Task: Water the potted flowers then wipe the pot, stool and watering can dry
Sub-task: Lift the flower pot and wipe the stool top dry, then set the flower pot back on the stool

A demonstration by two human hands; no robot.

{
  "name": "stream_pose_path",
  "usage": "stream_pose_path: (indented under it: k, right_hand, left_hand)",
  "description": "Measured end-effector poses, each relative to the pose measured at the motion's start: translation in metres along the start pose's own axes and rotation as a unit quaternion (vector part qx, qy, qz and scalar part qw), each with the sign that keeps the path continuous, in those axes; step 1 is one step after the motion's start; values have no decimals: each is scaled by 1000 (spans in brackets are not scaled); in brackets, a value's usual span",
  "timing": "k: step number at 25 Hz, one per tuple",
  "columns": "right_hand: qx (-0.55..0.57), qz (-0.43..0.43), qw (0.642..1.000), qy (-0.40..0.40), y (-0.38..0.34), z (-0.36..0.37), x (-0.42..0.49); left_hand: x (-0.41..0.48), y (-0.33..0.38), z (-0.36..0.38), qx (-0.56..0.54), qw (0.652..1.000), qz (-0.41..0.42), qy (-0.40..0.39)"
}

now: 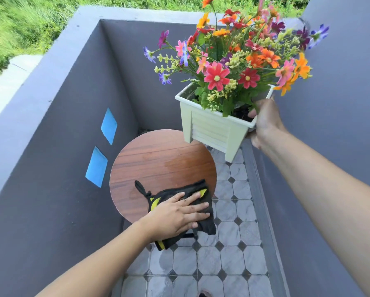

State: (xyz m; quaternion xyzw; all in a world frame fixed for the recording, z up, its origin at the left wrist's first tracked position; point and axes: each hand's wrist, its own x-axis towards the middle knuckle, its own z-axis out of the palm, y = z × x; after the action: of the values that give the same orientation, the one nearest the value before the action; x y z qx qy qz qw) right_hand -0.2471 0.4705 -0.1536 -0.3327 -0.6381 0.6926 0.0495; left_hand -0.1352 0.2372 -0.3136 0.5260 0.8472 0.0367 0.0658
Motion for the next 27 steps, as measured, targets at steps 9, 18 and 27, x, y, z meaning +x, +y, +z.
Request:
stream_pose_path:
  k: [9, 18, 27]
  right_hand:
    - [-5, 12, 997, -72, 23, 26, -25]
    - [-30, 28, 989, -142, 45, 64, -47]
    - [-62, 34, 975, -210, 65, 72, -43]
  left_hand:
    - [-134, -22, 39, 20, 990, -69, 119]
    - [-109, -64, -59, -328, 564, -656, 379]
    - [-68, -59, -92, -627, 509, -434, 399]
